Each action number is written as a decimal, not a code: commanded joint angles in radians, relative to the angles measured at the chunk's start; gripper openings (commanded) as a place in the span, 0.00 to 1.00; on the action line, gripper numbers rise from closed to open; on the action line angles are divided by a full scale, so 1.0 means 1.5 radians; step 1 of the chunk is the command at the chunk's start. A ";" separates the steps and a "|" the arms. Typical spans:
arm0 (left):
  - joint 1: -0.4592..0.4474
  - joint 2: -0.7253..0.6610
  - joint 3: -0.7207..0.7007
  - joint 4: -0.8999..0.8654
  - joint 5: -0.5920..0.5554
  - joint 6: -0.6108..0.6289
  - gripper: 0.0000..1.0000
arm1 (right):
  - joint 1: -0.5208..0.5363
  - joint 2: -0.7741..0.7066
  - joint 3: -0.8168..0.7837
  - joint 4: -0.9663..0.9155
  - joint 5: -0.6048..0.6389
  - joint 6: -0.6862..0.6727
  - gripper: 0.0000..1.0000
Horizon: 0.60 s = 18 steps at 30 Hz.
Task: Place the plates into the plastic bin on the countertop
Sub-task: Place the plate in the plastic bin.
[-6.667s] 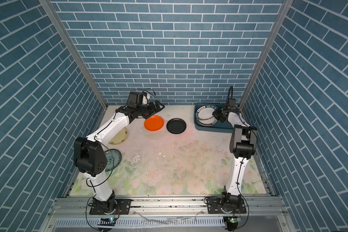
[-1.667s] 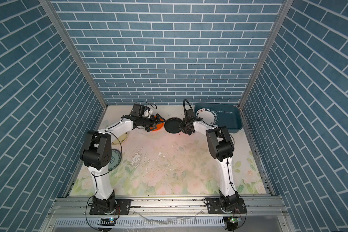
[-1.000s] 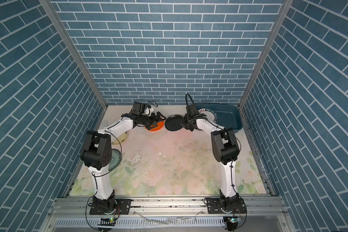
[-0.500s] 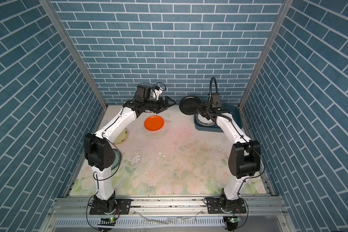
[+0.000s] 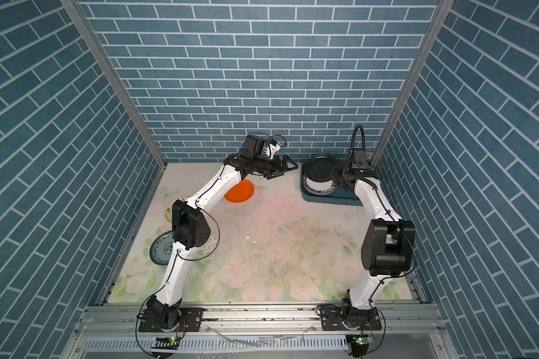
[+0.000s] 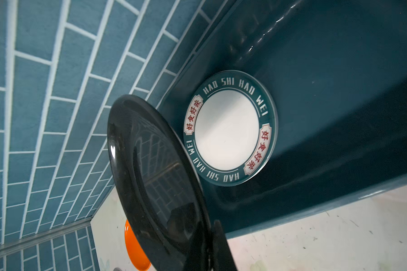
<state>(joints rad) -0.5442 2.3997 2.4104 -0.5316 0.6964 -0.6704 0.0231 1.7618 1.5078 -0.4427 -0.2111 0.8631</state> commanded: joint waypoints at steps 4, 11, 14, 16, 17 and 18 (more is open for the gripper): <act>0.000 0.010 0.020 -0.015 0.002 -0.013 1.00 | -0.015 0.107 0.047 0.006 -0.030 -0.010 0.01; 0.001 0.008 0.007 -0.023 -0.026 -0.011 1.00 | -0.016 0.212 0.121 0.003 -0.042 -0.008 0.01; 0.006 0.010 0.007 -0.022 -0.035 -0.015 1.00 | -0.017 0.243 0.147 -0.006 -0.040 -0.010 0.01; 0.008 0.010 0.005 -0.018 -0.040 -0.019 1.00 | -0.016 0.259 0.160 -0.006 -0.038 -0.012 0.01; 0.010 0.010 0.004 -0.016 -0.042 -0.021 1.00 | -0.017 0.267 0.168 -0.007 -0.037 -0.013 0.01; 0.011 0.010 0.004 -0.015 -0.045 -0.022 1.00 | -0.017 0.276 0.176 -0.012 -0.036 -0.014 0.01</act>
<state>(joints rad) -0.5377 2.4187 2.4172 -0.5568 0.6506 -0.6994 -0.0036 2.1517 1.7287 -0.4465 -0.2588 0.8600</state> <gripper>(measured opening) 0.996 0.070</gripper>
